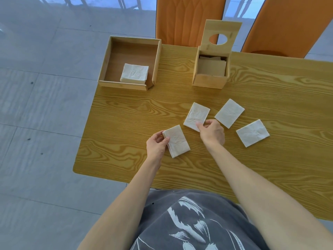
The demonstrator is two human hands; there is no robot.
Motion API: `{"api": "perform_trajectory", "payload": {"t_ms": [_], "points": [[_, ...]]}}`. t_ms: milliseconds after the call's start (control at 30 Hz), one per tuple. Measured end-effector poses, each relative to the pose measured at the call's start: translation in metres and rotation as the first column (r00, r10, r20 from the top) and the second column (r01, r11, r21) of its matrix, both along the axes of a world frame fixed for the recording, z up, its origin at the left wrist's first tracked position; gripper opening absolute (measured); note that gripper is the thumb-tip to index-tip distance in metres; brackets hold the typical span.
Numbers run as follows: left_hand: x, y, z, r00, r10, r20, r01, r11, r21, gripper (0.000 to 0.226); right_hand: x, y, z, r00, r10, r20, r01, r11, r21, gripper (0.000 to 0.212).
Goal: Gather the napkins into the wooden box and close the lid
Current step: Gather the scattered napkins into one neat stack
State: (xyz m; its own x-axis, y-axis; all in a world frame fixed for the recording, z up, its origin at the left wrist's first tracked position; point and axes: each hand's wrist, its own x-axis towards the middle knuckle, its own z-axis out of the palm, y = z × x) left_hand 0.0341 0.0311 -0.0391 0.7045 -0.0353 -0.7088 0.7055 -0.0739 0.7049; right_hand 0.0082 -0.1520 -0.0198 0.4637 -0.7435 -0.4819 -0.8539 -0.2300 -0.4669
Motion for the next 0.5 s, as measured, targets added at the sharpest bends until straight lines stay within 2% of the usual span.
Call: {"api": "perform_trajectory", "payload": {"t_ms": [200, 333, 500], "points": [[0.008, 0.004, -0.001, 0.996, 0.052, -0.067, -0.055, 0.998, -0.043, 0.025, 0.018, 0.010, 0.000, 0.994, -0.061, -0.086, 0.059, 0.998, -0.029, 0.048], [0.014, 0.004, -0.002, 0.994, 0.072, -0.088, -0.077, 0.996, -0.052, 0.027, 0.019, 0.014, -0.003, 0.994, -0.097, -0.053, 0.096, 0.995, -0.024, 0.032], [0.019, 0.001, -0.001, 0.994, 0.068, -0.088, -0.074, 0.995, -0.068, 0.032, 0.012, 0.006, 0.000, 0.992, -0.117, 0.040, 0.116, 0.993, 0.008, 0.026]]}}
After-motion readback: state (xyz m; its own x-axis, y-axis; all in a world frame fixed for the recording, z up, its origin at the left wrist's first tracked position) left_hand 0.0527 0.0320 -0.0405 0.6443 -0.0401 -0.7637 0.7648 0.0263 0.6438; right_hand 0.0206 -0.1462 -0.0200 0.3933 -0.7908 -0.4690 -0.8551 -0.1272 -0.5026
